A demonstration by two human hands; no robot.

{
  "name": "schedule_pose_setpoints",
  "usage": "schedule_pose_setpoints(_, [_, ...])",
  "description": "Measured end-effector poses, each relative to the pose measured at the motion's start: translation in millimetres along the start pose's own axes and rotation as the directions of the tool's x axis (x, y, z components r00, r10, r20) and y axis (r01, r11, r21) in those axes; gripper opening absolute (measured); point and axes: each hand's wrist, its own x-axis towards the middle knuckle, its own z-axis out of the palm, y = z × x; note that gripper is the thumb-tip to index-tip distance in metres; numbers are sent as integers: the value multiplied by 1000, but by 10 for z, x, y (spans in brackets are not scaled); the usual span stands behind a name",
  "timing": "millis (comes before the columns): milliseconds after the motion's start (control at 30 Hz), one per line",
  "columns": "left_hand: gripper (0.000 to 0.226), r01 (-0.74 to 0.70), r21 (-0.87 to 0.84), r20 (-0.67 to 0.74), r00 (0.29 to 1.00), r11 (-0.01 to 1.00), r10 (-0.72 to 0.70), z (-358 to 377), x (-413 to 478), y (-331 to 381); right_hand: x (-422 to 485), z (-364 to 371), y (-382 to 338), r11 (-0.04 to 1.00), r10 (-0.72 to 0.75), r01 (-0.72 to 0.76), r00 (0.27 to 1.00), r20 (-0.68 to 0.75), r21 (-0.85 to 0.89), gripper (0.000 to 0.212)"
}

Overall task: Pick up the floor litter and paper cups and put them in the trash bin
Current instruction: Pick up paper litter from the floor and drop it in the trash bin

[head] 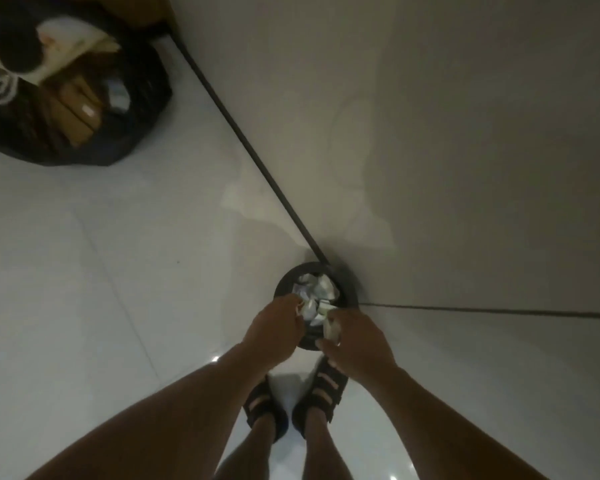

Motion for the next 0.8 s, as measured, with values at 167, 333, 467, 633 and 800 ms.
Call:
schedule_pose_setpoints(167, [32,-5,-31,20,1000,1000,5,753,974,-453,913,825,586,999,54,-54,998,-12,0,42])
schedule_pose_setpoints(333, [37,1,-31,56,998,1000,0,1284,1282,-842,1228,1427,968,998,67,-67,998,16,11,50])
schedule_pose_setpoints(467, [38,49,16,84,995,999,-50,1276,1157,-985,1108,1517,934,995,72,-72,997,-6,69,62])
schedule_pose_setpoints(633, [42,50,163,4,999,985,-51,789,914,-780,864,1061,775,986,123,-124,992,17,114,66])
schedule_pose_setpoints(800, [51,-9,295,-40,999,955,22,24,499,-170,404,198,417,991,107,-106,994,-3,78,78])
